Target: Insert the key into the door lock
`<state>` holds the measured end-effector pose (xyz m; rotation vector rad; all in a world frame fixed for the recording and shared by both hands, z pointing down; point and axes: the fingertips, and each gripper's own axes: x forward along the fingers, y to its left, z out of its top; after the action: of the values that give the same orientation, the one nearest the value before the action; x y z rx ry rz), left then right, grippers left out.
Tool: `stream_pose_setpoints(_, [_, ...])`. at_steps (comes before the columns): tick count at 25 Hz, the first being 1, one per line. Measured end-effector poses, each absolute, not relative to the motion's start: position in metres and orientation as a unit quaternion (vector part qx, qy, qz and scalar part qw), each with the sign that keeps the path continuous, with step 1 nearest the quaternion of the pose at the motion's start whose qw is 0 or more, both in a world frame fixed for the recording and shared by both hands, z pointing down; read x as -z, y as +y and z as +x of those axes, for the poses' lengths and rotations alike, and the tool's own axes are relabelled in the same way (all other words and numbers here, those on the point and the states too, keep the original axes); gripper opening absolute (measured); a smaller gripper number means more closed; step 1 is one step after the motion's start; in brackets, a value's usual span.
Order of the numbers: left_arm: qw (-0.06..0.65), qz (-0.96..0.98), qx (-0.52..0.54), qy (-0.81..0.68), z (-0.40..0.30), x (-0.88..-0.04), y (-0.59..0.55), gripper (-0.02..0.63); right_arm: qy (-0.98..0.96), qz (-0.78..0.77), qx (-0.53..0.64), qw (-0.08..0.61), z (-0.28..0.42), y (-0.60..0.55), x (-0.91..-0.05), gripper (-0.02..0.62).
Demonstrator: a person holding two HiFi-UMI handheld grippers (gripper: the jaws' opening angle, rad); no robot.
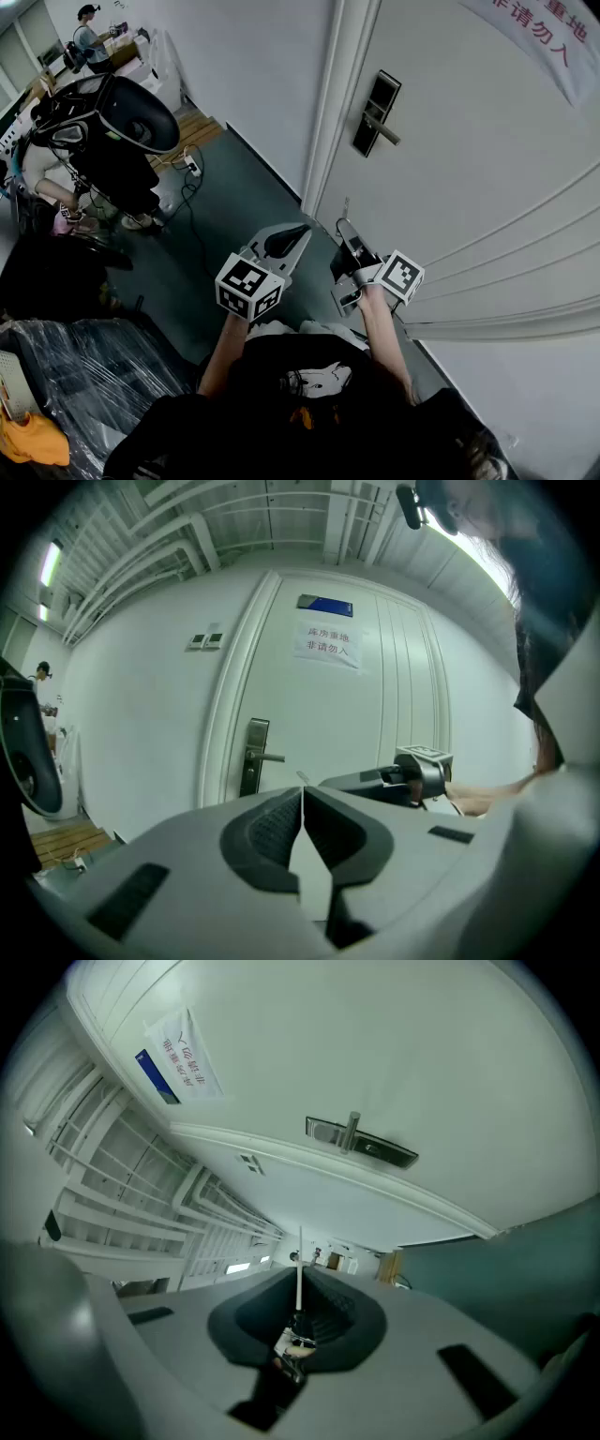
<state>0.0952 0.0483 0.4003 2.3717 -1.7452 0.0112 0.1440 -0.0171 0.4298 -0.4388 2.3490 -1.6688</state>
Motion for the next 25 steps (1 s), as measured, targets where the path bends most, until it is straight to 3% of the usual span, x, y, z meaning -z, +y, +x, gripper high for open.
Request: stream_pose_setpoints(25, [0.122,0.776,0.004,-0.619,0.049,-0.418,0.059,0.012,0.815,-0.158,0.551,0.084,0.113,-0.026,-0.439,0.021])
